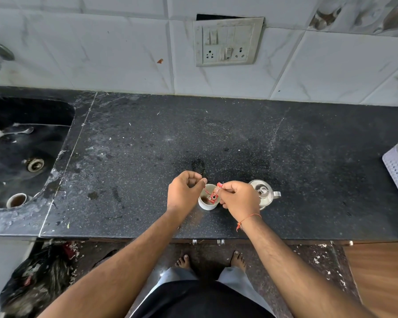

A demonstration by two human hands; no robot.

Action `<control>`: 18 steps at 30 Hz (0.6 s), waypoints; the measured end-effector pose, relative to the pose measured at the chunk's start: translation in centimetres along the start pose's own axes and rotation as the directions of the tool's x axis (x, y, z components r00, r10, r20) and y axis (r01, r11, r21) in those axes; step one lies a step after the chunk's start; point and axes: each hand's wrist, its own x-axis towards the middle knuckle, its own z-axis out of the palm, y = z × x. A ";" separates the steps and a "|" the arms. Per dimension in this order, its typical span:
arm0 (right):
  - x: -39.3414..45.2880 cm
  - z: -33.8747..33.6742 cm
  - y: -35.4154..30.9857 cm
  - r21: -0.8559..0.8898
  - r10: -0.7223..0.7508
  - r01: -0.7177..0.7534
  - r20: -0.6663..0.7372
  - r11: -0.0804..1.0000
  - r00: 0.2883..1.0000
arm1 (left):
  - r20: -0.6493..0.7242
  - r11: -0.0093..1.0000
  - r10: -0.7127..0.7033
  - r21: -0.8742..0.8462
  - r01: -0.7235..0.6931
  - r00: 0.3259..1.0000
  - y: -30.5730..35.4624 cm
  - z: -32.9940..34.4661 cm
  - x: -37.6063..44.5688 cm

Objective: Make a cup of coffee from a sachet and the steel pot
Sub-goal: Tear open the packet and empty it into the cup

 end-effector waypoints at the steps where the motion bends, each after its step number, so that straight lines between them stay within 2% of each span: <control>1: 0.1 0.0 -0.2 0.000 0.026 -0.026 0.013 1.000 1.000 | 0.003 1.000 -0.001 0.001 0.001 1.000 0.0 -0.1 0.0; 6: 0.7 0.3 -1.1 -0.037 0.110 -0.110 0.013 0.993 0.994 | 0.030 1.000 0.000 0.012 -0.001 1.000 0.0 -0.2 0.0; 11: 1.5 0.1 -2.2 -0.131 0.187 -0.180 0.045 0.975 0.981 | 0.125 1.000 0.021 0.020 -0.024 0.992 0.0 -0.4 0.0; 18: 2.2 -0.2 -2.9 -0.112 0.271 -0.258 0.120 0.960 0.955 | 0.314 0.981 0.151 0.072 -0.182 0.937 0.0 -1.1 -0.1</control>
